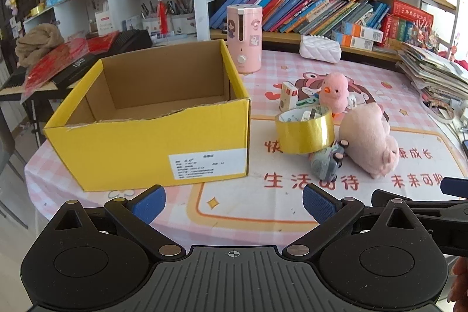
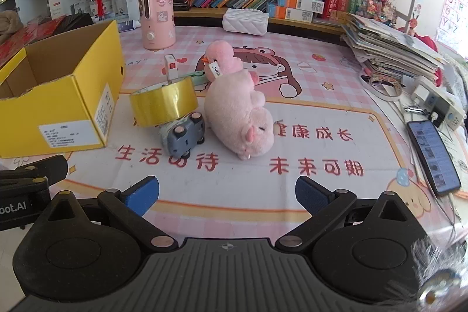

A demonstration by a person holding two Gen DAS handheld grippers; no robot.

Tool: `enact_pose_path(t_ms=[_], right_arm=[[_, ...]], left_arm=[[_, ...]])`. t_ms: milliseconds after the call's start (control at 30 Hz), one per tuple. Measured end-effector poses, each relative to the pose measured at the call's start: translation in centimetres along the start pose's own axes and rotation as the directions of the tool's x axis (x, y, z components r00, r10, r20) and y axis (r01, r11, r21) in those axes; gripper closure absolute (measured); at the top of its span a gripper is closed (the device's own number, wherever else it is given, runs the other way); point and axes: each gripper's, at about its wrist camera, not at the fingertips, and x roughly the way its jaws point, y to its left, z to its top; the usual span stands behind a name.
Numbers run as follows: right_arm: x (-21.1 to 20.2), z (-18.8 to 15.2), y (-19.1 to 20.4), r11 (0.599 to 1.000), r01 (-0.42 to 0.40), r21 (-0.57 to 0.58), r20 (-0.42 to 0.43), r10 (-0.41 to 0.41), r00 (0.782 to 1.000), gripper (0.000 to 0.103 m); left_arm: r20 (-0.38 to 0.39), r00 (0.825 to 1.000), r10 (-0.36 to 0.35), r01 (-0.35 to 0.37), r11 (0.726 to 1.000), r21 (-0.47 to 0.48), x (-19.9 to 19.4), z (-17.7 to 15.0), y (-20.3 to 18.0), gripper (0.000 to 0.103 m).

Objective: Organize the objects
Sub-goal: 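Close right gripper around pink plush pig while left gripper approaches grey toy car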

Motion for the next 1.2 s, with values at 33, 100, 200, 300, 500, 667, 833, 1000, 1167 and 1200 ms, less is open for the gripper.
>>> enact_pose_path(t_ms=[33, 100, 200, 300, 500, 667, 833, 1000, 1167, 1200], right_arm=[[0.3, 0.2, -0.3, 1.000, -0.004, -0.002, -0.003, 0.004, 1.000, 0.002], [1.0, 0.7, -0.8, 1.000, -0.015, -0.006, -0.008, 0.015, 1.000, 0.001], [1.8, 1.3, -1.5, 0.999, -0.036, -0.019, -0.009, 0.036, 0.999, 0.001], [2.5, 1.8, -2.0, 0.998, -0.054, -0.045, -0.004, 0.053, 0.999, 0.001], [3.8, 3.0, -3.3, 0.993, -0.094, -0.075, 0.004, 0.094, 0.996, 0.003], [5.1, 4.3, -4.2, 0.988, -0.130, -0.088, 0.009, 0.132, 0.991, 0.014], [6.9, 5.6, -4.4, 0.982, -0.149, -0.115, 0.008, 0.151, 0.989, 0.017], [9.9, 6.4, -4.2, 0.974, -0.161, -0.161, -0.037, 0.158, 0.987, 0.017], [12.2, 6.7, -4.0, 0.961, -0.206, -0.184, -0.078, 0.195, 0.978, 0.022], [12.4, 6.8, -4.1, 0.954, -0.232, -0.188, -0.090, 0.219, 0.972, 0.039]], left_arm=[[-0.001, 1.000, 0.005, -0.005, 1.000, -0.005, 0.2, 0.1, -0.2, 0.002], [-0.004, 1.000, 0.014, -0.014, 1.000, -0.017, 0.6, 0.4, -0.6, 0.002], [-0.009, 1.000, 0.026, -0.026, 0.999, -0.035, 1.2, 0.7, -1.1, 0.002], [-0.016, 0.999, 0.028, -0.029, 0.998, -0.049, 1.7, 0.9, -1.8, 0.002], [-0.023, 0.999, 0.033, -0.035, 0.997, -0.063, 2.3, 1.1, -3.0, 0.002], [-0.025, 0.998, 0.051, -0.053, 0.996, -0.076, 2.7, 1.3, -3.5, 0.002], [-0.034, 0.998, 0.057, -0.060, 0.993, -0.101, 3.1, 1.5, -3.7, 0.002], [-0.041, 0.998, 0.057, -0.061, 0.993, -0.104, 3.5, 1.6, -4.2, 0.003], [-0.060, 0.998, 0.022, -0.027, 0.996, -0.082, 4.4, 1.8, -5.4, 0.004], [-0.061, 0.998, 0.019, -0.024, 0.997, -0.077, 4.6, 2.0, -5.6, 0.006]])
